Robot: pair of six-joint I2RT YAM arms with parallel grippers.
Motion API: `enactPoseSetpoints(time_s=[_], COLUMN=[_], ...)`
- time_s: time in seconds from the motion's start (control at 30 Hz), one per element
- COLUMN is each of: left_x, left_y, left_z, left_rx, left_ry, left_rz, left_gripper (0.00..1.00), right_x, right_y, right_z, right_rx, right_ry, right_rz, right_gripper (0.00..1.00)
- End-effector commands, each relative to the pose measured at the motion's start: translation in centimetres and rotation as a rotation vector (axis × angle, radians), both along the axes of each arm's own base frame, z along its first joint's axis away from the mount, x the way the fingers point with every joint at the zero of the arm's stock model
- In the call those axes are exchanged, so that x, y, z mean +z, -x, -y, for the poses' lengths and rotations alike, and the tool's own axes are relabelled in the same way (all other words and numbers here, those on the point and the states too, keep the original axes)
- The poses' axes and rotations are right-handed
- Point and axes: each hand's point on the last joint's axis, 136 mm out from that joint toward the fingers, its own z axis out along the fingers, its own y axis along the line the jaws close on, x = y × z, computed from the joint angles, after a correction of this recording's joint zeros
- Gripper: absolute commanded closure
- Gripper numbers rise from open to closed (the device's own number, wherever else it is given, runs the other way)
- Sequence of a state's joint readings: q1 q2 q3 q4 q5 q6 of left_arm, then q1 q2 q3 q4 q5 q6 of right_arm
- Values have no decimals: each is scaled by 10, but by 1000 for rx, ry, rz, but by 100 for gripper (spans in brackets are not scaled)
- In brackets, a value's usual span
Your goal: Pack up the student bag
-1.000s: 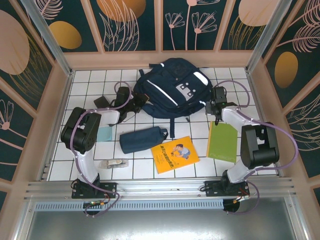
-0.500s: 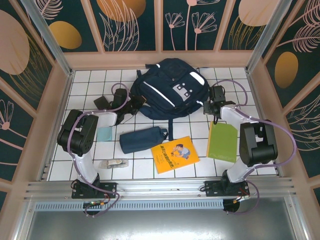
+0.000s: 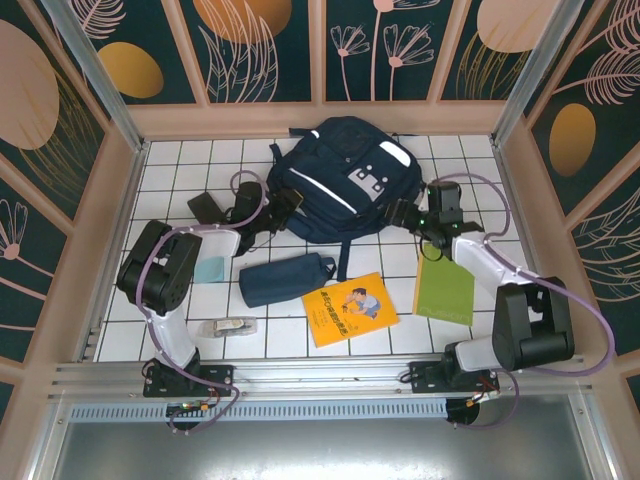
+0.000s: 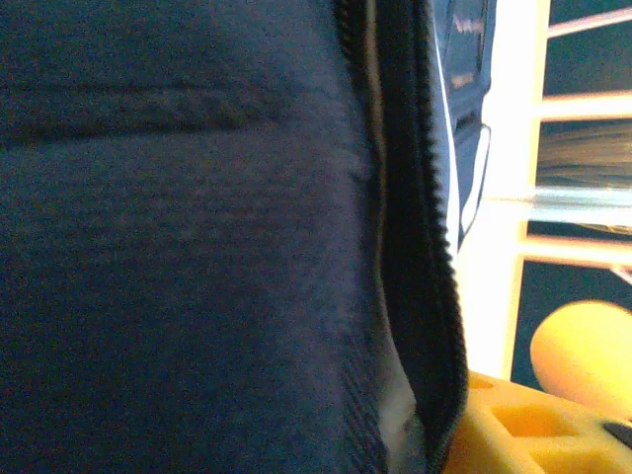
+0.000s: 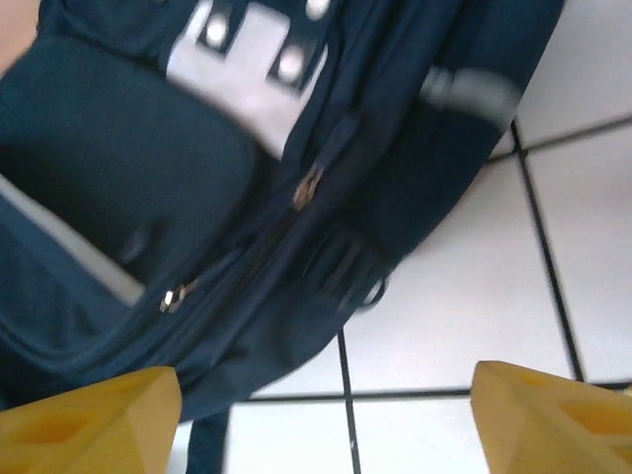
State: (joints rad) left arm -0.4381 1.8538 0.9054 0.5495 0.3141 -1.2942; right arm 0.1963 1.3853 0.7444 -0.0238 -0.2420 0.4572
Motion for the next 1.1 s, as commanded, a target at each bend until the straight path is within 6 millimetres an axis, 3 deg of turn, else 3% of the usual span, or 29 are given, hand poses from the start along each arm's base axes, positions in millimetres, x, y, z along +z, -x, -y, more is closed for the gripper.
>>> enactPoseSetpoints(time_s=[0.0,0.13,0.33,0.53,0.63,0.67,0.83,0.97,1.07], left_x=[10,-8,-20,-20,-23,-14,-2,3,13], left_y=[18,41,65,78,86,83,77,58,44], left_z=[29,41,57,83,95,103,100,67,40], left_rx=[-85,-151,-276,-388,-442,-464,-507,-443,-365], left_ry=[50,7,-23,-52,-38,-29,-156,-385,-389], left_rz=[35,-11,-46,-43,-54,-35,24,69,91], left_gripper=[37,34,33,34,35,36,31,20,13], right_x=[7,-7,-20,8,17,20,15,12,6], right_y=[-6,-23,-70,-128,-144,-148,-140,-110,-80], right_z=[-19,-24,-25,-29,-31,-28,5,32,43], right_rx=[-38,-29,4,56,71,64,-47,-125,-152], right_ry=[-206,-243,-302,-352,-324,-299,-91,48,102], right_rz=[32,22,39,128,130,129,65,10,-43], right_gripper=[16,13,13,14,14,14,13,1,1])
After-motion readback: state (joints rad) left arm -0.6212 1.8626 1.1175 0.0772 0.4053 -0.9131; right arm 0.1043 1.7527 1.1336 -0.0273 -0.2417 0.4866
